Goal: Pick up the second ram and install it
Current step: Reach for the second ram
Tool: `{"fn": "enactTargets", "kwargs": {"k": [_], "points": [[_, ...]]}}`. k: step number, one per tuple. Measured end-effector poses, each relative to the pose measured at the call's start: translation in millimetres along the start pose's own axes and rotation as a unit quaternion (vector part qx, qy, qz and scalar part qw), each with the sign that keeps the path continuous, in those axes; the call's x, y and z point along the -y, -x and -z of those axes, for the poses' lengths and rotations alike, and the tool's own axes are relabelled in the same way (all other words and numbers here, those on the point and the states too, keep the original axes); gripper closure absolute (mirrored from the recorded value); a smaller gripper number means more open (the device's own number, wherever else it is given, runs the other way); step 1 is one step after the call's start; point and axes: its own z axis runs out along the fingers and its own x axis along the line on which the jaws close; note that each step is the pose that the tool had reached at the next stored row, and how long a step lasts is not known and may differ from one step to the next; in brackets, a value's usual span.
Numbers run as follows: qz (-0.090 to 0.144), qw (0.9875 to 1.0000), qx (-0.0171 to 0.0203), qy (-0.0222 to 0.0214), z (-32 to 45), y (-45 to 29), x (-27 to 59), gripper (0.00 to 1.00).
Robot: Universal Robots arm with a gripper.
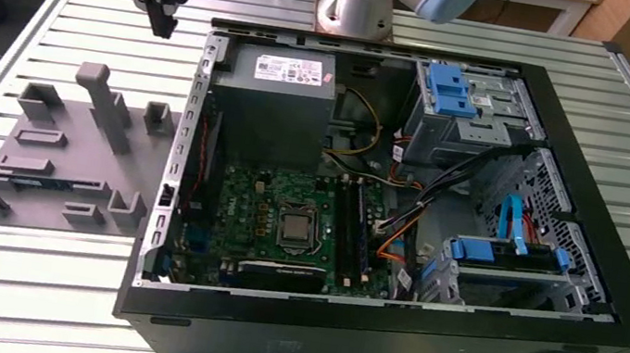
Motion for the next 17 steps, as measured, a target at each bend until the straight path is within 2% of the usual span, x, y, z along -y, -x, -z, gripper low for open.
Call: {"fn": "enactTargets", "kwargs": {"k": [9, 12, 14, 17], "points": [[0.0, 1.0, 0.0, -0.0001, 0.0, -1.3, 0.1, 0.89], [0.0, 1.0, 0.0, -0.0001, -0.1, -6.7, 0.5, 0.89], [0.0, 1.0, 0.0, -0.0001, -0.1, -13.1, 1.2, 0.89], [0.0, 1.0, 0.0, 0.0, -0.4, -18.1, 4.9, 0.89]]}}
